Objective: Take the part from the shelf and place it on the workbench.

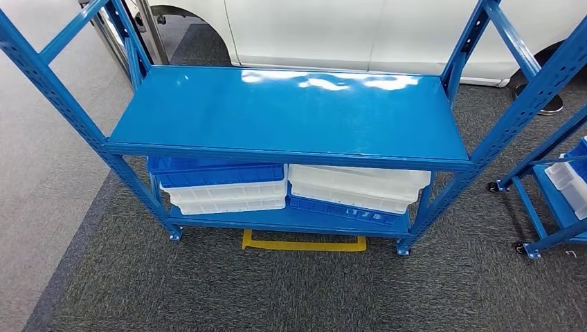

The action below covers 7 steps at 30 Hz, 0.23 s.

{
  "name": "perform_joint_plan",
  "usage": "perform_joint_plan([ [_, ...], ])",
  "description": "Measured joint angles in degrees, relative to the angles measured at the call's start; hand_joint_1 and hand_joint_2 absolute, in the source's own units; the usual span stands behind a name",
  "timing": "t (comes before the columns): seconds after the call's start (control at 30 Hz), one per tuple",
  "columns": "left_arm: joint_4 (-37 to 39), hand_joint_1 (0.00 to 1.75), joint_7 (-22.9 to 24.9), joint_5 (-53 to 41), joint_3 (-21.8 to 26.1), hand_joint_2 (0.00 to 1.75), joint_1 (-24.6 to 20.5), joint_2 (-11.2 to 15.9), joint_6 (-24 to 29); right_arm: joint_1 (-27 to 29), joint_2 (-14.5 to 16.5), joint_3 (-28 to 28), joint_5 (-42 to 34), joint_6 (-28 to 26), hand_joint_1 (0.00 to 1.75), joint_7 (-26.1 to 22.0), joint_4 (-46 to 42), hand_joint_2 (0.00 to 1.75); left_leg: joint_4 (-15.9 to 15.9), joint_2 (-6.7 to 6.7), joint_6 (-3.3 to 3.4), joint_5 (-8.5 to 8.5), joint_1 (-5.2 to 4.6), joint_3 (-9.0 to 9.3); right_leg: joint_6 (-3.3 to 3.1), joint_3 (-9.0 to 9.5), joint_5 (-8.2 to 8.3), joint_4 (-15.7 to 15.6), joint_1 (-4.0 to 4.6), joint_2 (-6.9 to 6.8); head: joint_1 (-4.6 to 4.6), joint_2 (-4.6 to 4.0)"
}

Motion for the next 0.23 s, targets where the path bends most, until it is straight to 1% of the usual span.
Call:
perform_joint_plan([
  [0.2,-1.1,0.00,1.5,4.8,-10.0,1.75,1.8,1.3,-2.2,1.2,-1.0,4.0,-5.1,1.3,0.00,-0.7,-1.1,1.75,0.0,0.00,0.02,-0.01,-0.09,-0.02,0.01,0.04,0.01,-0.1,-0.03,-0.02,0.00,0.00],
  [0.23,-1.2,0.00,1.7,5.2,-10.9,1.75,1.9,1.4,-2.4,1.3,-1.1,4.4,-5.6,1.4,0.00,-0.7,-1.2,1.75,0.0,0.00,0.02,-0.01,-0.10,-0.02,0.01,0.04,0.01,-0.1,-0.03,-0.03,0.00,0.00],
])
